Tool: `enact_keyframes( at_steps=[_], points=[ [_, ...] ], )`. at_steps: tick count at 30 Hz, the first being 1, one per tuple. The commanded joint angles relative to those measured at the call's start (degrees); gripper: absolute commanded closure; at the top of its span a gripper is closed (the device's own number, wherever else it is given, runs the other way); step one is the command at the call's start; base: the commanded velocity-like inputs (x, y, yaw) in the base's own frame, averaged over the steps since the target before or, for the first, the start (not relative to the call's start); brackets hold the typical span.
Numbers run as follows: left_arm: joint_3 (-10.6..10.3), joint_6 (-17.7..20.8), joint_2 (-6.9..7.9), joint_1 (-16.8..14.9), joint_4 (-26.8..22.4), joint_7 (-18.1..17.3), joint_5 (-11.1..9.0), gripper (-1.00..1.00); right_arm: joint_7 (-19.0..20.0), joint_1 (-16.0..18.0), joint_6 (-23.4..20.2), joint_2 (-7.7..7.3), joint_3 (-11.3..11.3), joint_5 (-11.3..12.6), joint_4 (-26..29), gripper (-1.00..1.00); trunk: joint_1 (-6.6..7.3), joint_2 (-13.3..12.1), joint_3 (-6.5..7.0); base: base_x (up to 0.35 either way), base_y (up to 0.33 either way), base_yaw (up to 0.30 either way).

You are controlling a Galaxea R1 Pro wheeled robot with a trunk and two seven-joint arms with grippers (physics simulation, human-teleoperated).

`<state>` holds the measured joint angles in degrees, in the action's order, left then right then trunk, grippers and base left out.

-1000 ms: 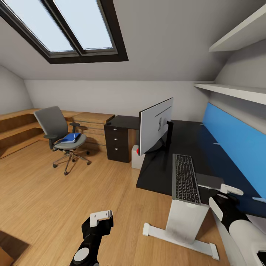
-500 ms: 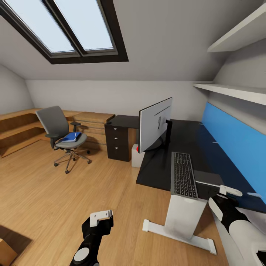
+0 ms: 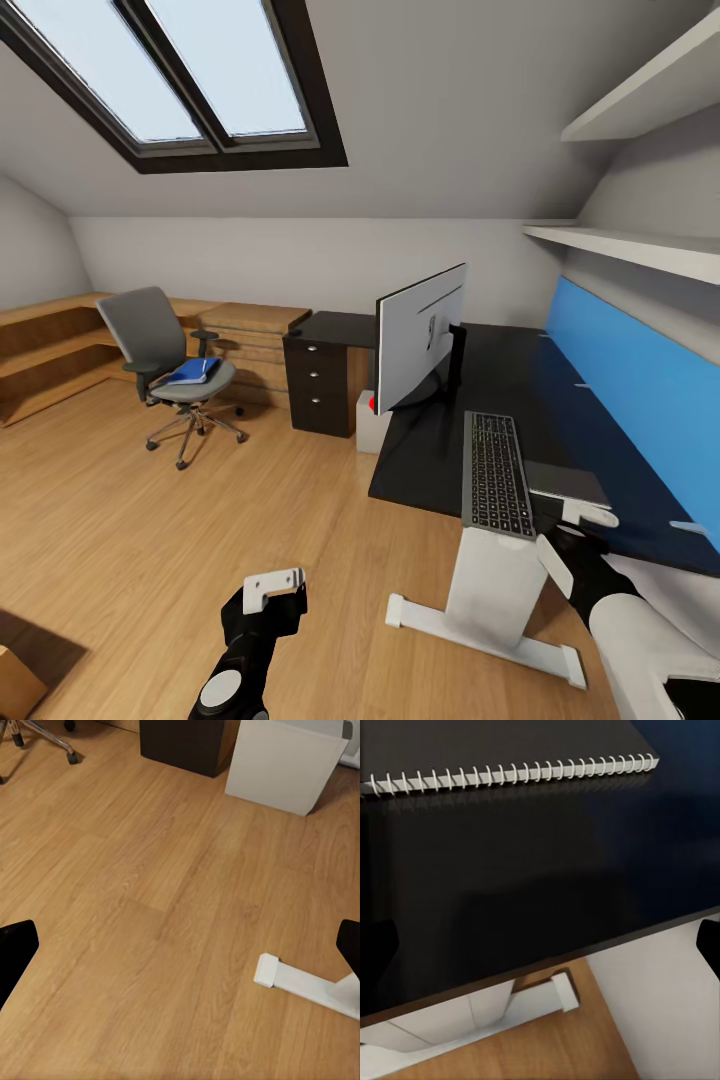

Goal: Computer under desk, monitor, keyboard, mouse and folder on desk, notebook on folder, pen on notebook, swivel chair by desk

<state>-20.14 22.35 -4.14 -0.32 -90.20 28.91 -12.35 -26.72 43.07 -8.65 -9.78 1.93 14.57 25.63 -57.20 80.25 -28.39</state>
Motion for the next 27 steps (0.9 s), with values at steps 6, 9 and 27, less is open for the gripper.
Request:
enact_keyframes(
  at_steps=[6, 9, 27],
  points=[
    [-0.1, 0.2, 0.02, 0.0, -0.1, 0.4, -0.5, -1.00, -0.2, 0.0, -0.3, 0.02, -0.1, 0.2, 0.2, -1.00, 0.00, 0.0, -0.06, 0.000, 0.000, 0.000],
    [-0.1, 0.2, 0.04, 0.0, -0.1, 0.4, -0.5, -1.00, -0.2, 0.0, -0.2, 0.02, -0.1, 0.2, 0.2, -1.00, 0.00, 0.0, -0.06, 0.000, 0.000, 0.000],
    [-0.1, 0.2, 0.05, 0.0, -0.1, 0.4, -0.5, -1.00, -0.2, 0.0, -0.2, 0.11, -0.2, 0.3, 0.2, -1.00, 0.00, 0.0, -0.06, 0.000, 0.000, 0.140]
  ],
)
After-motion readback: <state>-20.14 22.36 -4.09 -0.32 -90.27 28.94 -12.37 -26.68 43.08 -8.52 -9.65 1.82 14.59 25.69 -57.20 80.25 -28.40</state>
